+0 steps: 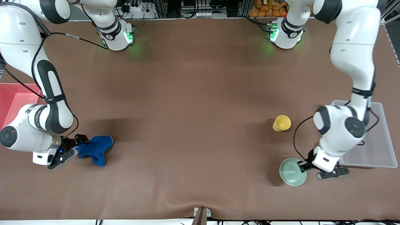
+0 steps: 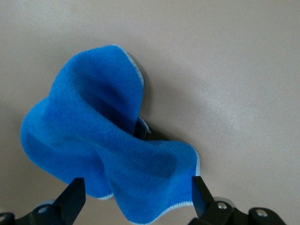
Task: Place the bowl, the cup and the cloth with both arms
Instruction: 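Lift the bowl into the clear bin with the left gripper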
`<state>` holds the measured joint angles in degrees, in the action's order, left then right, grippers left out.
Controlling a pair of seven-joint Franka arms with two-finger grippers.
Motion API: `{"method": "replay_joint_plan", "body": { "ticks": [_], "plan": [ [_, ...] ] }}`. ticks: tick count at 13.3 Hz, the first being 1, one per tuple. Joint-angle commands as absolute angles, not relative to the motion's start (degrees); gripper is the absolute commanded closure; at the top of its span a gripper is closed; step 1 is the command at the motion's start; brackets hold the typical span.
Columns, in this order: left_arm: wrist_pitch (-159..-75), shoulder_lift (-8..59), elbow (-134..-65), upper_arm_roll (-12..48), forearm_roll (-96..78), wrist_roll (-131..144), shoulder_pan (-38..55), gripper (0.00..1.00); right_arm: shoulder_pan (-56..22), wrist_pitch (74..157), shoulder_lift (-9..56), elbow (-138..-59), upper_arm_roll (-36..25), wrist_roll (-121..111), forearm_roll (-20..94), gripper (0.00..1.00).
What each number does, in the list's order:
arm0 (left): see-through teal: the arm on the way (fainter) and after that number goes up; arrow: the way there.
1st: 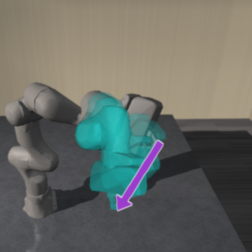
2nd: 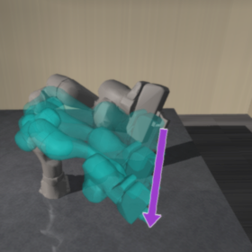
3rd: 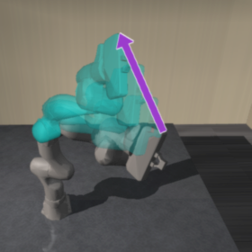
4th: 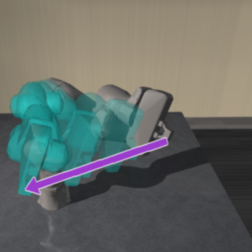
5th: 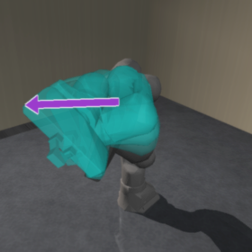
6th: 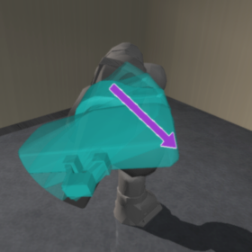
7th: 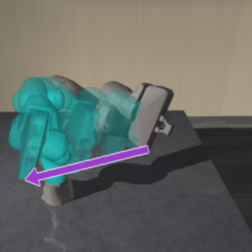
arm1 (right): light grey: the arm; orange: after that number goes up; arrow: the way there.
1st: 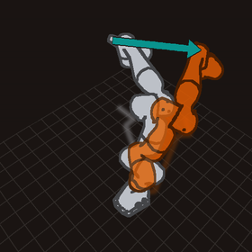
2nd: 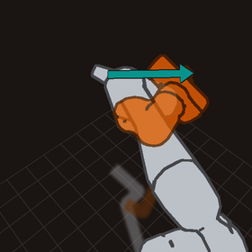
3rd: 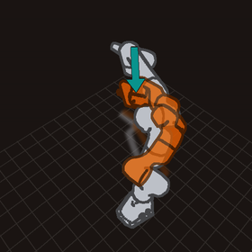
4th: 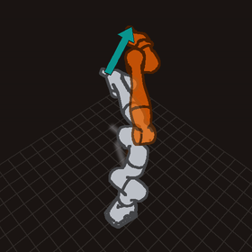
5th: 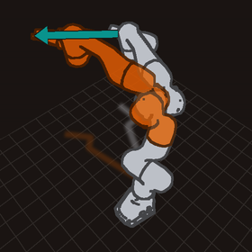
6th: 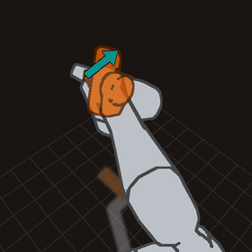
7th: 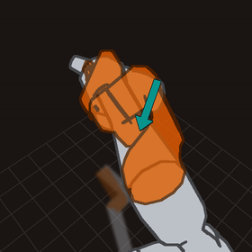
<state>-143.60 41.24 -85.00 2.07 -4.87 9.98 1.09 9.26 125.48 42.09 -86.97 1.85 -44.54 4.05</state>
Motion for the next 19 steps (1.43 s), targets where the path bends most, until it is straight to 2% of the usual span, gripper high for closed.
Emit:
{"method": "replay_joint_plan", "body": {
  "ticks": [1,3,5,7,8,10,13,16,19],
  "plan": [
    [-134.5,35.8,-86.2,2.0,-5.5,2.9,-2.5,1.00,9.4,126.2,43.2,-86.7,2.0,-45.4,7.4,0.00],
    [-128.8,33.7,-86.6,1.6,-5.5,-5.5,-5.9,1.00,9.8,125.9,43.9,-86.7,2.0,-45.5,10.2,0.03],
    [-125.4,30.9,-89.6,0.8,-5.3,-13.6,-10.0,1.00,9.8,125.8,44.0,-86.7,2.0,-45.4,10.3,0.41],
    [-127.4,27.6,-95.1,0.8,-2.3,-18.1,-14.0,1.00,9.8,125.6,44.0,-86.7,2.0,-45.4,10.8,0.83],
    [-128.9,25.7,-98.2,0.8,-1.2,-20.3,-16.6,1.00,9.9,125.5,44.0,-86.8,2.0,-45.4,12.1,0.97],
    [-133.2,22.4,-104.2,1.1,-1.7,-28.0,-22.7,1.00,9.9,124.9,43.9,-87.4,2.0,-45.4,13.4,1.00],
    [-138.9,20.4,-109.9,1.1,-1.8,-30.7,-25.4,1.00,9.9,124.9,43.9,-87.4,2.0,-45.4,13.4,1.00],
    [-150.4,20.7,-117.9,1.1,-4.7,-34.0,-27.2,1.00,10.0,124.9,43.9,-87.4,2.0,-45.4,13.4,1.00],
    [-151.7,21.3,-119.2,1.2,-7.7,-35.5,-27.1,1.00,9.9,124.5,43.6,-87.3,1.9,-45.4,13.4,1.00]
  ]
}}
